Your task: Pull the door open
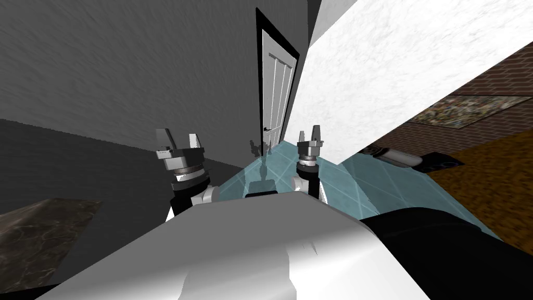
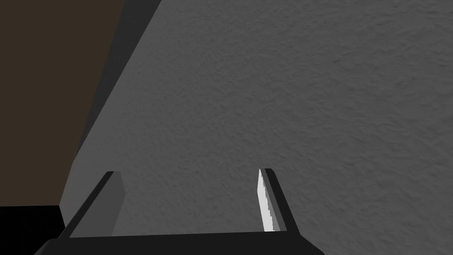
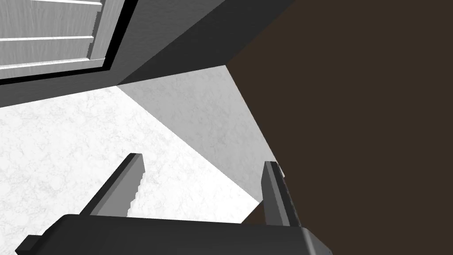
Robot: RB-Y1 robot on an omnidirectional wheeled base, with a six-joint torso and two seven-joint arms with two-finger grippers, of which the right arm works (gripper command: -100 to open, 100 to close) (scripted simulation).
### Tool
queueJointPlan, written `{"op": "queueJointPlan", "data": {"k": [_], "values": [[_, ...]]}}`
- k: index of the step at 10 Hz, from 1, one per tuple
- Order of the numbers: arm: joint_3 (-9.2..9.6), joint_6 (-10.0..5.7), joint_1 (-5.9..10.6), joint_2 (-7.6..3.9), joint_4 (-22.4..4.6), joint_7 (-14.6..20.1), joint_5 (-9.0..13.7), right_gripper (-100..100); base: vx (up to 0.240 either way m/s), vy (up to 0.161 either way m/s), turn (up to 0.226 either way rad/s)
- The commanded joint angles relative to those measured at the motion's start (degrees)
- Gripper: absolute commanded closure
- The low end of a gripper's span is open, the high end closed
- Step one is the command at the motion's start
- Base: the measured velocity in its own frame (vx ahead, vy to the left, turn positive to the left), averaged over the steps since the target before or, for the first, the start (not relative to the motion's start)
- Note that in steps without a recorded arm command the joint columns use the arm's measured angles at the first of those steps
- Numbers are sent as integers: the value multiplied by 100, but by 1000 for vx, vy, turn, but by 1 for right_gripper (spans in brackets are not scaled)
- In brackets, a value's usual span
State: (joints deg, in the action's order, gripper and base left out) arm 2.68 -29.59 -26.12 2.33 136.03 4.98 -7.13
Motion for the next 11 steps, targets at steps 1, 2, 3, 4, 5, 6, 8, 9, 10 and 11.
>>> {"op": "queueJointPlan", "data": {"k": [1,2,3,4,5,6,8,9,10,11], "values": [[20,-34,49,-68,-161,12,55,-100,49,-20,97],[33,-57,83,-109,-269,20,91,-100,86,-55,102],[48,-82,121,-154,-393,30,133,-100,113,-56,96],[63,-108,159,-198,-516,39,175,-100,117,-47,99],[84,-144,212,-252,-687,52,233,-100,123,-69,132],[95,-163,239,-280,-776,59,263,-100,116,-76,82],[127,-219,321,-362,-1043,79,354,-100,129,-54,111],[141,-243,355,-392,-1155,88,392,-100,92,-51,82],[155,-266,390,-422,-1266,96,429,-100,71,-52,82],[168,-289,424,-451,-1377,104,467,-100,74,-59,84]]}}
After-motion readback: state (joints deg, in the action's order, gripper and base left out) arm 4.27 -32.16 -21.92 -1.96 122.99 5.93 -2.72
